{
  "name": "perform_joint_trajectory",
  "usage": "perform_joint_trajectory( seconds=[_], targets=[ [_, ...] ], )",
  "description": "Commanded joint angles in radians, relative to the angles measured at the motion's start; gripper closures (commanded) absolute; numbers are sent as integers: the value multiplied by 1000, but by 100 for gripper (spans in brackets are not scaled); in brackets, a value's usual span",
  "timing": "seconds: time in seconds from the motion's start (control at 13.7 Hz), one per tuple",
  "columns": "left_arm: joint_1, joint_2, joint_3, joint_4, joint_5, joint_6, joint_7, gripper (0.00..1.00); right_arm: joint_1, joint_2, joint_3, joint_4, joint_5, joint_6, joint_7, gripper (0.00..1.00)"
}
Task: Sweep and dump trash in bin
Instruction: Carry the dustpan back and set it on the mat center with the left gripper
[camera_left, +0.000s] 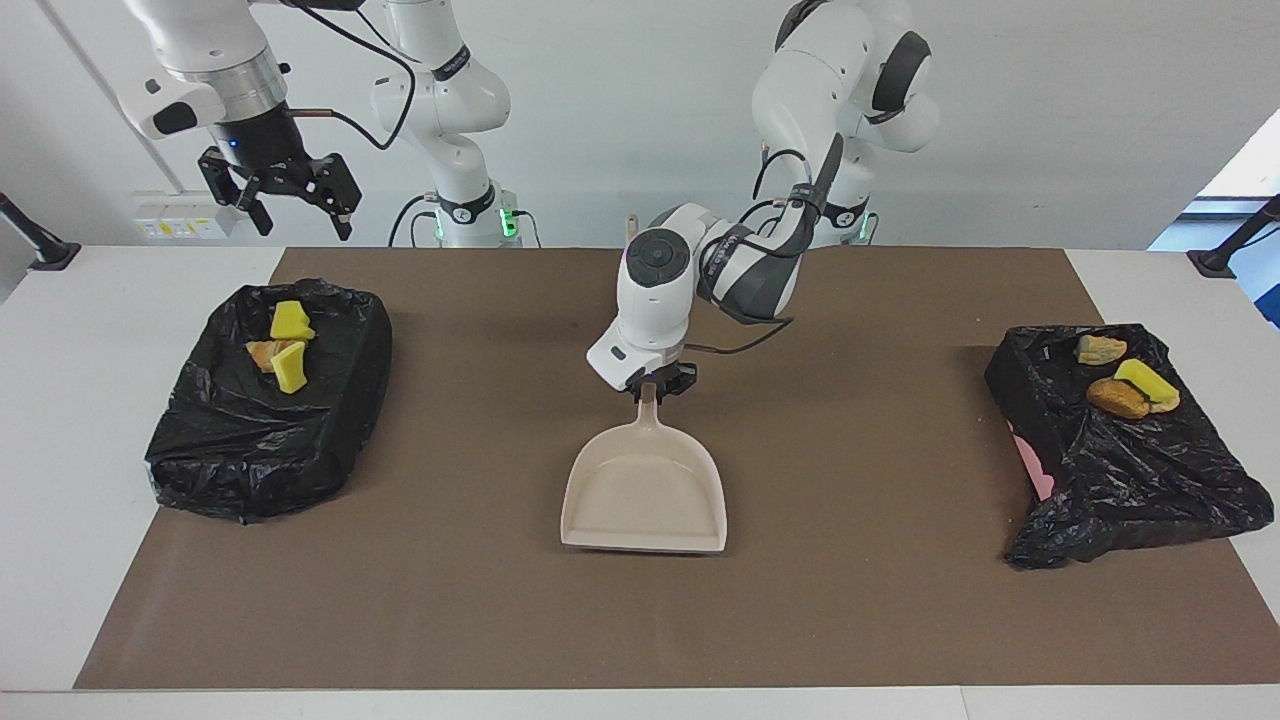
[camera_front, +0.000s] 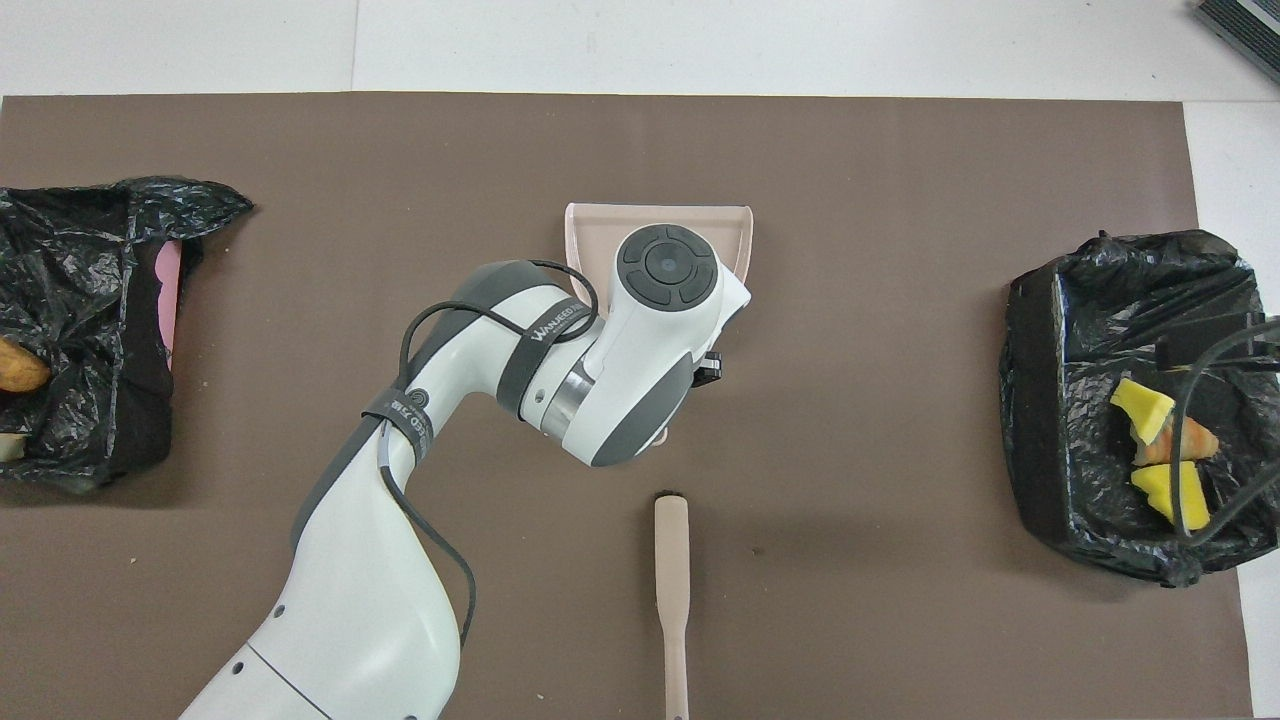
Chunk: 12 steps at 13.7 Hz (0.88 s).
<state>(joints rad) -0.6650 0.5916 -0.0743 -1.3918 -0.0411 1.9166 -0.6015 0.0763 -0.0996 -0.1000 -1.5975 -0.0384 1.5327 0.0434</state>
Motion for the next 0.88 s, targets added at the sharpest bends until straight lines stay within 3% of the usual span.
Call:
perform_joint_trajectory(
  seconds=[0.0, 0.15, 0.22, 0.58, 0.66, 0.8],
  targets=[
    [-25, 8, 19, 13, -25, 5, -24, 100, -3, -9, 5, -4, 12, -11, -16, 0],
    [-25, 7, 19, 13, -25, 9, -24, 100, -3, -9, 3, -4, 12, -11, -16, 0],
    [-25, 5, 18, 8, -25, 9, -23, 91, -3, -9, 3, -4, 12, -10, -17, 0],
    [-27, -1, 18, -16, -25, 2, -21, 65, -3, -9, 3, -4, 12, -11, -17, 0],
    [-27, -3, 18, -16, -25, -7, -21, 57, -3, -9, 3, -4, 11, -11, -17, 0],
    [-35, -3, 18, -16, -25, -4, -26, 28, -3, -9, 3, -4, 12, -10, -16, 0]
  ],
)
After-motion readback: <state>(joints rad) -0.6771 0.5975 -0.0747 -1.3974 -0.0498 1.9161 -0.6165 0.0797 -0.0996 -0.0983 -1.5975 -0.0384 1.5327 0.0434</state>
